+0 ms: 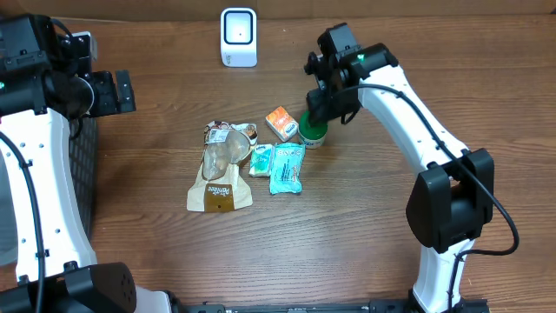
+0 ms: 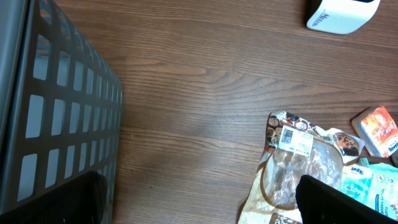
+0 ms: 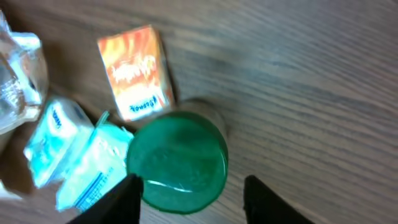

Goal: Scan the item barcode
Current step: 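Lower the right gripper and grasp the green-lidded jar, then lift the jar with the right gripper and shift it slightly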

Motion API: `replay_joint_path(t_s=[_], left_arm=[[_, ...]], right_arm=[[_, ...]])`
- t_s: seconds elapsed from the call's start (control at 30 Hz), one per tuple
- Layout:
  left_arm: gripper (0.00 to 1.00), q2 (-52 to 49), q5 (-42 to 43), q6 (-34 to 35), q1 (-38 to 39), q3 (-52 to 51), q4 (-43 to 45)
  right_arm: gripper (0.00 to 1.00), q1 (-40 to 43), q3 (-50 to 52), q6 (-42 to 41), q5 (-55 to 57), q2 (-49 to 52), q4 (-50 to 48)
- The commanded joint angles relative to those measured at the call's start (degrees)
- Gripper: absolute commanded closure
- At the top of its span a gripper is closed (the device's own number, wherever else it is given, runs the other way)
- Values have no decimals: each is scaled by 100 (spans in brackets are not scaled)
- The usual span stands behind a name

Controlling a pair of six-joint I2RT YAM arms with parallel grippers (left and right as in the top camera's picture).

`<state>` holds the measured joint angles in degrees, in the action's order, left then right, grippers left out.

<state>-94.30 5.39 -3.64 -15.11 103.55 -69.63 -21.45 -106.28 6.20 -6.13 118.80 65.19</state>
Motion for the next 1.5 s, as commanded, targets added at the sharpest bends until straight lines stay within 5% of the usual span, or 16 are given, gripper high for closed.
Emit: replay_joint_path(t_s=[0.0,0.13,0.77,1.1,1.47], left_arm=[[0,-15,-2,-151,-24,74,0],[1,-15,-2,-151,-24,74,0],[0,-15,0,-151,-24,74,0],[0,-15,-2,-151,-24,74,0],[0,-15,-2,-151,-24,74,0]], right_arm=[[25,-35,-118,-638,-238,22,-111],[0,-107,4,-1084,-146,70,-214],[0,-254,671,-879,122,177,-675],[28,-254,1012,-876,468,177,-966],[44,-254,592,-562,715,142,-800]])
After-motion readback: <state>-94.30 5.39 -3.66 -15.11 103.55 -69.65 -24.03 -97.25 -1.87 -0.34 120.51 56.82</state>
